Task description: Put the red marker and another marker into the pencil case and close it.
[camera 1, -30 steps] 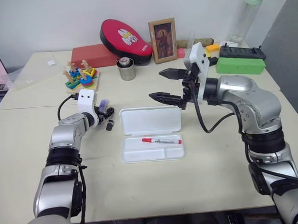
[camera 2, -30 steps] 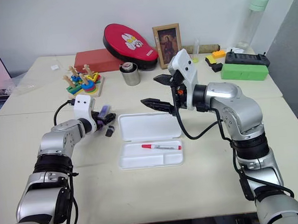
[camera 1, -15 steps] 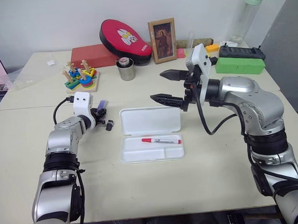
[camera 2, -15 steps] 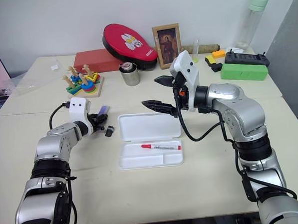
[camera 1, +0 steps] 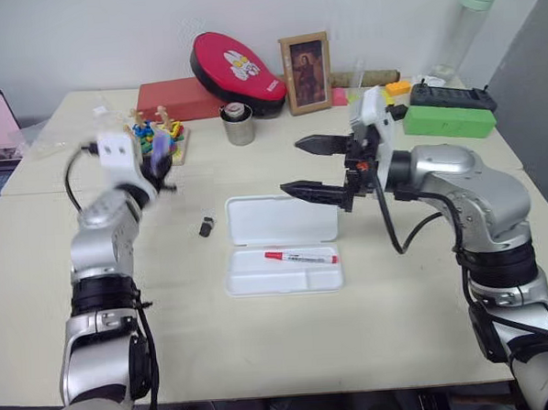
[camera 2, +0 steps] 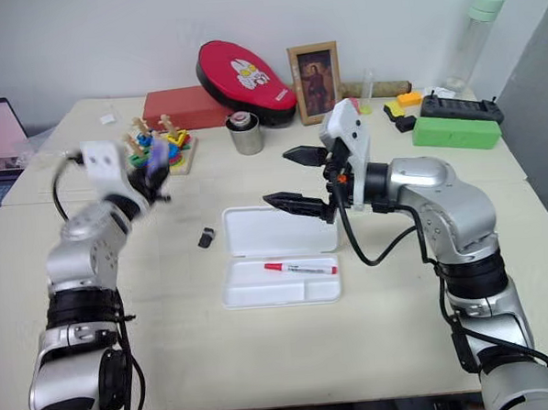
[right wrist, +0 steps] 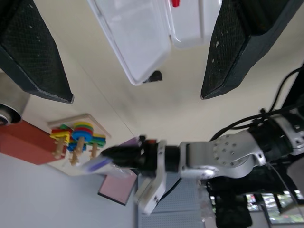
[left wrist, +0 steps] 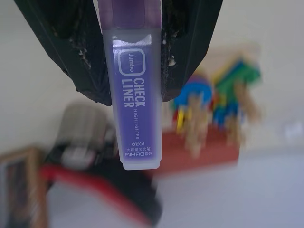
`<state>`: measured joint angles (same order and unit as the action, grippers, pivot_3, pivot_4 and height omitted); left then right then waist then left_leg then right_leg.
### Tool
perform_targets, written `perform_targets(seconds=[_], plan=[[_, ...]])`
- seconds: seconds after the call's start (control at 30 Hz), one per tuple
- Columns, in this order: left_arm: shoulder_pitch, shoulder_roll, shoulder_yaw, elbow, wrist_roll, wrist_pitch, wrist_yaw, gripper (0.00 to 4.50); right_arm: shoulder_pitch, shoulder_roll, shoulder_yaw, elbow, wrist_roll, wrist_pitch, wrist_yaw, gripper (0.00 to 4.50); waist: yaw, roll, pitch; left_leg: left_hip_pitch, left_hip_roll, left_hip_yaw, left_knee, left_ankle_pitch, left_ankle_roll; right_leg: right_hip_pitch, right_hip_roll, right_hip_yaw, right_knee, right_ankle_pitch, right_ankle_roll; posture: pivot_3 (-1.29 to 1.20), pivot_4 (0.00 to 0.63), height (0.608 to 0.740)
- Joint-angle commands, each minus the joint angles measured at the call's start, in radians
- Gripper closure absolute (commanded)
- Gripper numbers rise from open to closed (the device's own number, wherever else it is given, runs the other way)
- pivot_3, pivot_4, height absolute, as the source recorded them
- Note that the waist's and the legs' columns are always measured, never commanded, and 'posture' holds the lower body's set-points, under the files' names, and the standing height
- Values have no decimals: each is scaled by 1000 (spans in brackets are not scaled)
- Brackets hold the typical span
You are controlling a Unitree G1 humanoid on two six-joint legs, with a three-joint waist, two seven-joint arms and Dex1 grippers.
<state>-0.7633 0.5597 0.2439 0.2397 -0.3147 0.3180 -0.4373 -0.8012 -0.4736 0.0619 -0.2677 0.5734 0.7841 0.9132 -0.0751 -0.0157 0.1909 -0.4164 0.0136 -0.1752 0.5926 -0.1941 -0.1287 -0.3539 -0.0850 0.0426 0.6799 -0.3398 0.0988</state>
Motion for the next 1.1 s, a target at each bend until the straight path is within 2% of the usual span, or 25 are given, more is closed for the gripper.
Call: perform_targets(seconds=[0.03, 0.13, 0.2, 0.27, 0.4, 0.53, 0.67, 0.77, 1.1], plan=[[-6, 14, -67, -271, -175, 111, -209, 3310, 24, -71, -90, -85, 87, 11, 49, 0, -1, 0, 0, 1, 0, 0, 0, 0, 0, 0, 0, 0, 0, 0, 0, 0, 150, 740], [60, 81, -157, -430, -257, 231, -370, 3310, 81, -156, -141, -135, 151, 28, 99, 0, -4, 0, 0, 1, 0, 0, -1, 0, 0, 1, 0, 0, 0, 0, 0, 0, 150, 740], [127, 165, -227, -511, -268, 282, -480, 3310, 117, -198, -154, -156, 166, 36, 103, 0, -15, 0, 0, 1, 0, 0, 0, 0, 1, 1, 0, 0, 1, 0, 0, 0, 150, 740], [182, 252, -304, -554, -217, 278, -563, 3310, 161, -244, -149, -171, 143, 28, 98, 0, -26, 1, 1, 3, 1, 2, -1, -2, 3, 0, 0, 3, 2, 0, 0, 0, 150, 740], [232, 333, -403, -551, -156, 261, -667, 3310, 217, -296, -109, -196, 89, 5, 73, 0, -16, 2, 1, 4, 1, 3, 0, -2, 4, 1, 1, 3, 4, 0, 0, 0, 150, 740], [222, 325, -455, -557, -154, 289, -713, 3310, 262, -308, -67, -240, 57, -1, 47, 0, -4, 2, 1, 3, 1, 3, 0, -2, 5, 1, 1, 3, 2, 0, 1, 0, 150, 740], [223, 350, -530, -561, -63, 268, -739, 3310, 289, -310, -65, -274, 64, 11, 12, 0, 4, 2, 1, 1, 0, 3, 0, -2, 5, 0, 1, 3, 1, 0, 1, 0, 150, 740], [236, 346, -543, -573, -67, 290, -755, 3310, 304, -315, -68, -293, 70, 20, -9, 0, 6, 2, 1, 1, 1, 3, 0, -2, 5, 0, 1, 2, 1, 0, 1, 0, 150, 740], [226, 333, -629, -550, 48, 282, -766, 3310, 337, -339, -58, -316, 64, 28, -44, 0, 15, 2, 1, 1, 1, 3, 0, -2, 5, 0, 0, 2, 1, 0, 1, 0, 150, 740]])
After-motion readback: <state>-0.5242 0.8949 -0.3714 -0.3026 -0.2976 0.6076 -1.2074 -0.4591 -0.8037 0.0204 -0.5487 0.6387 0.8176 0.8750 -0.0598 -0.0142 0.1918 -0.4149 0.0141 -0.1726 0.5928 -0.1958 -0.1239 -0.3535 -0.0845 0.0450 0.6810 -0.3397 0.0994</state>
